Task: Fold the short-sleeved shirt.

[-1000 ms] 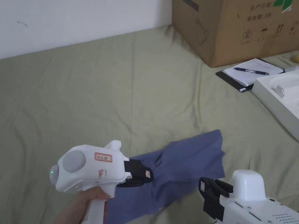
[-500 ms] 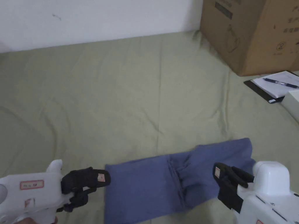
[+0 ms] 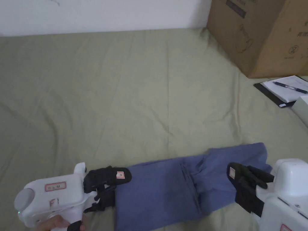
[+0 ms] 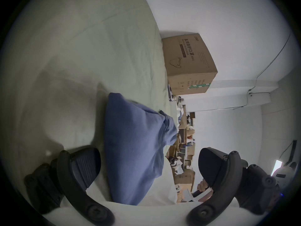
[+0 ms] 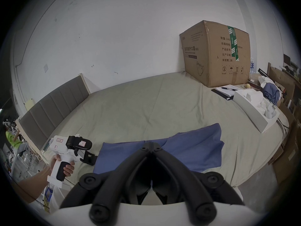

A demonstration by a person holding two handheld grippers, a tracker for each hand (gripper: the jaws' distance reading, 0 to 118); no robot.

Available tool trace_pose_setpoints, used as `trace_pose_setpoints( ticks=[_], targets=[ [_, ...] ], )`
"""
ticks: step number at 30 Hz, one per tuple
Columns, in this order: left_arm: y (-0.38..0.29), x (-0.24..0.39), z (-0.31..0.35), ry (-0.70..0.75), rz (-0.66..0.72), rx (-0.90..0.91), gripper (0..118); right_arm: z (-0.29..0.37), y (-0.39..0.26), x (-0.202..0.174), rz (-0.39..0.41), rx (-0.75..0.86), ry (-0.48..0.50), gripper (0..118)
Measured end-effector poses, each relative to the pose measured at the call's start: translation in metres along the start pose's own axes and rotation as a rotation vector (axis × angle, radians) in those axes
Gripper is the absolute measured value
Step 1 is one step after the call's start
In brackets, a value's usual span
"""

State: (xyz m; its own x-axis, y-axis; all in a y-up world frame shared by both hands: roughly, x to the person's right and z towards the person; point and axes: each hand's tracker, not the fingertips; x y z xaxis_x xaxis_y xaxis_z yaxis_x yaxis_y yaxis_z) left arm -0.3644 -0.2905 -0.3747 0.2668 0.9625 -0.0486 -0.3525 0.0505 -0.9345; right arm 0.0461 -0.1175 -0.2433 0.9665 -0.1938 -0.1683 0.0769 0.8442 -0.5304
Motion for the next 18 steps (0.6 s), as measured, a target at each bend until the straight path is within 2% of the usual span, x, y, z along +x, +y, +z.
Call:
trace_pose_setpoints(
  ticks=[1,2,3,4,5,6,7,8,11,16,18],
  targets=[
    [0.002,0.0,-0.004,-0.005,0.003,-0.006,117,-0.001,0.001,-0.001,0.002,-0.003,-0.002,0],
    [0.003,-0.002,-0.007,-0.02,0.006,-0.013,108,-0.002,0.001,-0.001,0.001,-0.004,-0.001,0],
    [0.005,-0.001,-0.012,-0.004,-0.004,-0.039,85,-0.003,0.001,-0.002,0.002,-0.007,0.002,0],
    [0.006,-0.001,-0.015,0.081,-0.024,-0.062,44,-0.003,0.002,-0.003,0.003,-0.008,0.002,0],
    [0.006,-0.004,-0.024,0.214,-0.039,-0.068,11,-0.004,0.002,-0.003,0.004,-0.01,0.007,0],
    [0.002,-0.013,-0.031,0.3,-0.014,-0.091,11,-0.005,0.002,-0.004,0.006,-0.013,0.007,0],
    [0.003,-0.017,-0.027,0.12,0.026,-0.069,11,-0.005,0.002,-0.005,0.009,-0.015,0.006,0],
    [0.005,-0.014,-0.017,0.05,0.051,-0.045,11,-0.005,0.002,-0.005,0.012,-0.018,0.009,0],
    [0.006,-0.004,-0.012,0.173,0.048,-0.038,11,-0.003,0.002,-0.004,0.014,-0.018,0.008,0],
    [0.01,0.01,-0.006,0.17,0.012,-0.023,10,0.004,0.006,-0.003,-0.009,-0.017,0.002,0],
    [0.008,0.022,0.003,0.204,0.007,-0.026,10,0.009,0.006,-0.005,0.017,-0.006,-0.012,0]
  ],
)
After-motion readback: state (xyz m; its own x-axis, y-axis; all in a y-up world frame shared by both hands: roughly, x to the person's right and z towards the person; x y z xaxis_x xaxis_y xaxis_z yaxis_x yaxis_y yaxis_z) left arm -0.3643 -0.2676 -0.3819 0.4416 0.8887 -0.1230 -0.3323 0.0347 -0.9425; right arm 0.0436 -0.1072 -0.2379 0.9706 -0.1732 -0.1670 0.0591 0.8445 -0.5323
